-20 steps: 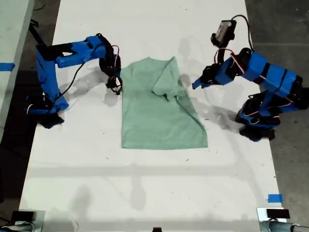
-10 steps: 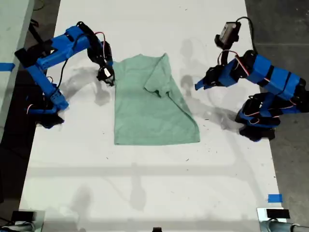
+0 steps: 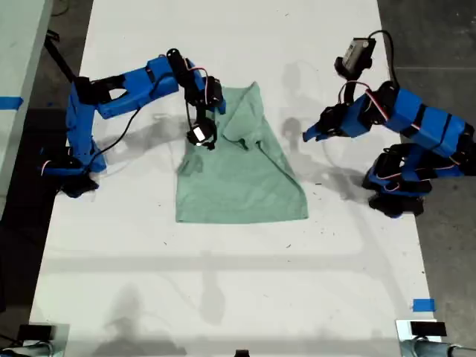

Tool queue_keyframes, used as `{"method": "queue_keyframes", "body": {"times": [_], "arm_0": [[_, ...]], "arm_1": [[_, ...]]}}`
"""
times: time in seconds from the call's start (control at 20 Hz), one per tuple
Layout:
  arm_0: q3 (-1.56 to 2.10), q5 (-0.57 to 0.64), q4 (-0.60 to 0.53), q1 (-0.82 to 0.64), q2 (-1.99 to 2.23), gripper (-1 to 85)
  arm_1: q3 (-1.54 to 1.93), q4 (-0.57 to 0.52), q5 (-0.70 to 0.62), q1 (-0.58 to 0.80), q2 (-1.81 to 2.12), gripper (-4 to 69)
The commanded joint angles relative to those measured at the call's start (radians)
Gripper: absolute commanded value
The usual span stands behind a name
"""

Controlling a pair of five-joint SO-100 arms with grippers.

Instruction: Fold t-shirt

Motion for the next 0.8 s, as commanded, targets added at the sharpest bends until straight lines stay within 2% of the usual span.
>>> {"method": "queue_keyframes", "body": {"times": [0.0,0.15,0.2,0.25,0.3,0.45,0.55,0.75], "arm_0": [[-0.123,-0.026,-0.069,0.029,-0.031,0.0],[-0.123,-0.017,-0.13,0.048,-0.067,0.3],[-0.123,-0.008,-0.147,0.052,-0.075,4.7],[-0.124,0.018,-0.16,0.061,-0.077,15.1],[-0.124,0.028,-0.161,0.069,-0.066,18.6],[-0.124,0.086,-0.156,0.1,0.031,21.1],[-0.123,0.133,-0.124,0.13,0.127,21.3],[-0.067,0.149,0.014,0.198,0.331,21.4]], "arm_1": [[0.002,-0.006,0.02,-0.02,0.046,12.9],[0.028,-0.002,0.028,-0.023,0.08,12.7],[0.037,0.0,0.029,-0.023,0.092,12.6],[0.044,0.0,0.032,-0.023,0.101,12.5],[0.055,0.0,0.035,-0.023,0.112,12.5],[0.089,-0.008,0.049,-0.031,0.141,12.3],[0.106,-0.009,0.054,-0.034,0.16,12.2],[0.121,-0.012,0.044,-0.041,0.184,11.9]]}}
